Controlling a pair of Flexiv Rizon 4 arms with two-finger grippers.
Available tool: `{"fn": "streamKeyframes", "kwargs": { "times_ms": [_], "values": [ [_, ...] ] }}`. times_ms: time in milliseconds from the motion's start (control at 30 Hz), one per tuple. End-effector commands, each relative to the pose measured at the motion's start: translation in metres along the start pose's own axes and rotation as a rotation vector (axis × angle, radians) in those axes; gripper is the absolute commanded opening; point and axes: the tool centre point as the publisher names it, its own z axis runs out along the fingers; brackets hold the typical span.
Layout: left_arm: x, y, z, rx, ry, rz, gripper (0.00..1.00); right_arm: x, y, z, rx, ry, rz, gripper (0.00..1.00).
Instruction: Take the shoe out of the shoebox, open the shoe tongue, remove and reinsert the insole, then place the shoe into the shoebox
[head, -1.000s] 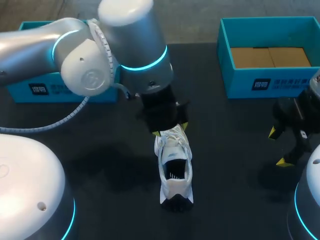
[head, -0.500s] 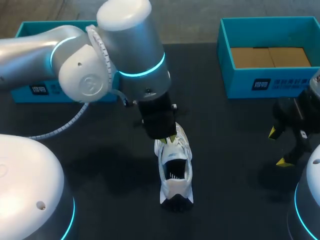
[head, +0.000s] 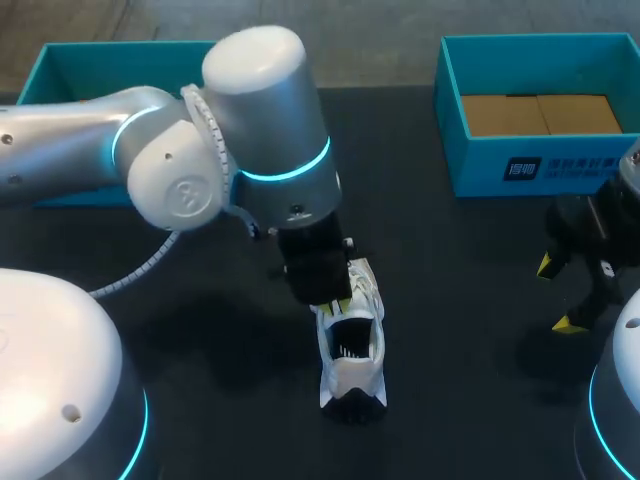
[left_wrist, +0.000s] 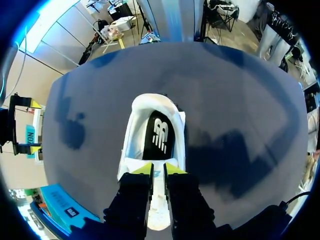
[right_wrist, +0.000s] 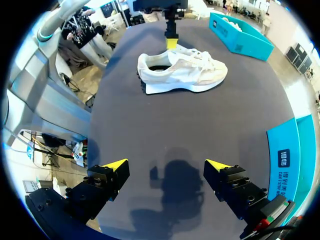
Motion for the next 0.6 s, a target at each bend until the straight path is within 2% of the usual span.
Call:
{"fn": "streamKeyframes", "kwargs": {
  "times_ms": [33,133,367,600],
  "values": [
    [-0.004,0.002,0.018,0.016,0.005,0.004,0.15,0.001,0.000,0.001,0.002,-0.003,0.001,1.00],
    [-0.004,0.001,0.015,0.018,0.006,0.012,0.18,0.001,0.000,0.001,0.002,-0.003,0.001,1.00],
    [-0.010,0.008,-0.011,-0.022,-0.041,0.024,0.20,0.001,0.000,0.001,0.002,-0.003,0.001,1.00],
    [-0.010,0.010,0.016,0.016,0.015,0.012,0.19,0.001,0.000,0.001,0.002,-0.003,0.001,1.00]
  ]
}}
